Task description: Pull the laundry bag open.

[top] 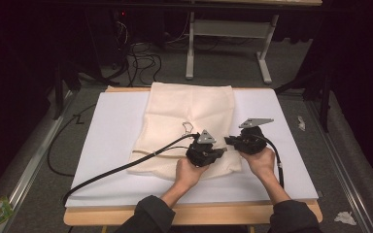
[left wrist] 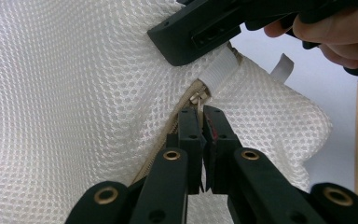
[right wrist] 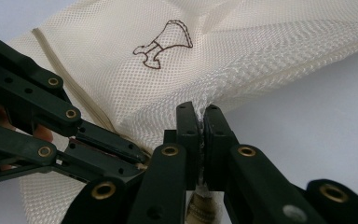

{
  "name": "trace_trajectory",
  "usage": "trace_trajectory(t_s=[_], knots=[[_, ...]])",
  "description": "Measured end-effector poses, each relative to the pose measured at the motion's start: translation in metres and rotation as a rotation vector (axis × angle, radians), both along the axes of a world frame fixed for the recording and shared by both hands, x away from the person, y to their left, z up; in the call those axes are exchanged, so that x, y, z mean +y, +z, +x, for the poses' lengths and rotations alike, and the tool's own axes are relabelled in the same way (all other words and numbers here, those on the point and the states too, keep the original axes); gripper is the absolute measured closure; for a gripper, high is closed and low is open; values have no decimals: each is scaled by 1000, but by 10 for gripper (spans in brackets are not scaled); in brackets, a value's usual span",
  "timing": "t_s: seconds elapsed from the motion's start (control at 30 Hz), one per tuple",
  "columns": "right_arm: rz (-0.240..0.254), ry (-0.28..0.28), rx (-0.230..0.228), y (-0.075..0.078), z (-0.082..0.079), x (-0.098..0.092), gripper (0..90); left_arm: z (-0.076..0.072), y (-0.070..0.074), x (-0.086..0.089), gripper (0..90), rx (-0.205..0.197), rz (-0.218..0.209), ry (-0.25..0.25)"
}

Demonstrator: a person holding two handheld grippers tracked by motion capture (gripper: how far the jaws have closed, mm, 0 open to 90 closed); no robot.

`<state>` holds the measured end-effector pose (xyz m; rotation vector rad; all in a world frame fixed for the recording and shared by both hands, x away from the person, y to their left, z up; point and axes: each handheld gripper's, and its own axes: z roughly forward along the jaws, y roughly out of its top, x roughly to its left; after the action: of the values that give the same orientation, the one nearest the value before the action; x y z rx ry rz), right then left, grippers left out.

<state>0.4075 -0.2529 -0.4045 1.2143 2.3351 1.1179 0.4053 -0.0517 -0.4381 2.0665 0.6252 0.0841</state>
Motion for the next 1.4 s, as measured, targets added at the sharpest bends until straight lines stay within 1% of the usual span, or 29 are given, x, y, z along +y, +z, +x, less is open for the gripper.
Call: trace_trajectory(t_s=[0.13, 0.17, 0.23, 0.3, 0.33, 0.37, 0.4, 0.47, 0.73, 0.9, 0.97, 1.0, 1.1, 1.2, 1.3, 1.4], knots=[[-2, -2, 5, -1, -1, -2, 889, -1, 1, 1, 874, -2, 5, 4], [0, -1, 0, -2, -1, -2, 889, -1, 1, 1, 874, -1, 5, 6], [-9, -2, -8, -2, -1, -2, 891, 0, 0, 2, 874, -4, 21, 13], [0, -10, -4, -1, -1, -5, 891, 1, -1, 6, 874, 5, 19, 21], [3, -13, -5, -2, -1, -6, 891, 0, -1, 8, 873, -4, 23, 20], [-5, -8, -10, -2, -1, -7, 891, -2, 0, 8, 874, -20, 26, 13], [-4, -11, -3, -2, -2, -7, 891, -2, 0, 8, 874, -22, 25, 13], [-3, -11, -6, -2, -2, -7, 891, -2, 0, 8, 874, -13, 20, 14], [3, -10, -7, -3, 0, -6, 891, -3, 1, 15, 873, -16, 21, 20], [1, -9, -9, -3, -1, -6, 891, -2, 1, 16, 873, -19, 18, 21], [2, -8, -7, -3, 0, -7, 891, -3, 1, 16, 873, -21, 23, 23], [-4, -8, -14, -3, 0, -7, 891, -2, 1, 17, 874, -18, 22, 26], [5, -19, -2, -3, 0, -10, 891, -2, 0, 21, 874, -12, 23, 33], [9, -20, -3, -4, 1, -10, 891, -1, 2, 23, 874, -17, 22, 34], [16, -17, -12, -2, 2, -9, 891, 0, 4, 26, 874, -19, 8, 43], [18, -20, -11, -3, 1, -9, 891, -3, 5, 30, 874, -20, 8, 52]])
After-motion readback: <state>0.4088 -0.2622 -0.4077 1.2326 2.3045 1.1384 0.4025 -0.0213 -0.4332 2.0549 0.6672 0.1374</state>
